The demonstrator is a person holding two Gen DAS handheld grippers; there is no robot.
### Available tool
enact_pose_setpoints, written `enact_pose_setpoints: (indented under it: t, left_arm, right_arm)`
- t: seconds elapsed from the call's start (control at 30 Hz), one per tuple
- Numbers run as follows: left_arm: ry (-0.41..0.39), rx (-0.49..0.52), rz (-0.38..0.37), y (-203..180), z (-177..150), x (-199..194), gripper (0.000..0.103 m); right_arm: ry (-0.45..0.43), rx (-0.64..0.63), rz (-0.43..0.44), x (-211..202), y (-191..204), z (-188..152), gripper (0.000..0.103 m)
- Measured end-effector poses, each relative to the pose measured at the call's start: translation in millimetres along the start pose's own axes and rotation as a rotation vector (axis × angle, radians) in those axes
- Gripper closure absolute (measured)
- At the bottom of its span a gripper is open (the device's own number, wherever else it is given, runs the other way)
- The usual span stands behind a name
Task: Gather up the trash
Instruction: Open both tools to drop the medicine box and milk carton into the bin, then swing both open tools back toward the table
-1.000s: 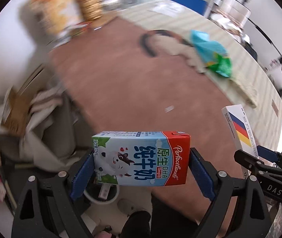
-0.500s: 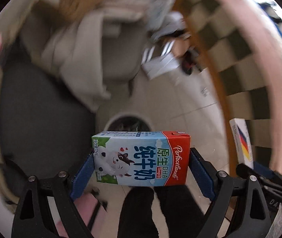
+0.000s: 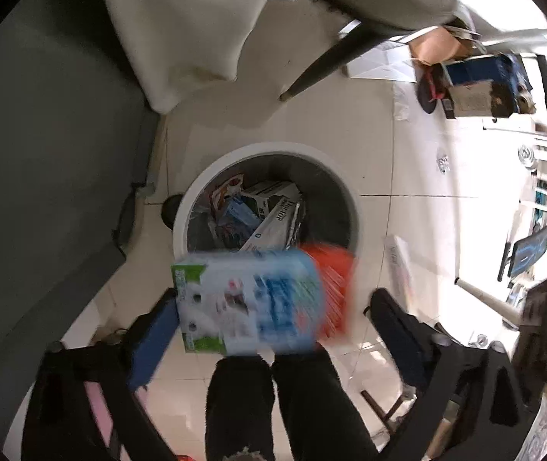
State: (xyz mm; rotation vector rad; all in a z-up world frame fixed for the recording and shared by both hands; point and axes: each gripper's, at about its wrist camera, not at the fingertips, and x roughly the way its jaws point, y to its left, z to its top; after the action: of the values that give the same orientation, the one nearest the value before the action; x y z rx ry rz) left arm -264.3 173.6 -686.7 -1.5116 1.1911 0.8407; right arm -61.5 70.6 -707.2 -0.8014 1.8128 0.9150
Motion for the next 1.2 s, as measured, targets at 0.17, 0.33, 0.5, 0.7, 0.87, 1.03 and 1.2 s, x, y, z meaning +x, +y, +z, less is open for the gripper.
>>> enact_pose_setpoints:
  t: [0.17,0.33,0.5,0.7,0.87,1.03,1.2]
  left_arm:
    - [-0.040,-0.026,0.072,22,-3,7,0.001]
    - [-0.143,-0.028,0.235,33,-20,-8,0.001]
    - [-0.166,-0.003,0.307,29,-41,-22,0.001]
    - [-0.176,0.021,0.321,15,-63,-46,0.001]
    - [-0.201,0.027,0.317,4,-81,-73,0.001]
    - [-0.212,0.039,0.309,-6,-104,-111,0.001]
    - [-0.234,0.052,0.301,-19,-132,-160,0.001]
  right_arm:
    - [0.019,-0.033,0.010,48,-4,17,0.000]
    - [-0.022,-0.145,-0.154,47,7,10,0.000]
    - [-0.045,-0.226,-0.264,35,19,1,0.000]
    - [-0.097,-0.270,-0.324,-1,31,-13,0.000]
    - [-0.122,-0.291,-0.340,-36,41,-27,0.000]
    - [-0.156,-0.315,-0.341,-79,53,-45,0.000]
    - [-0.188,-0.332,-0.333,-137,69,-71,0.000]
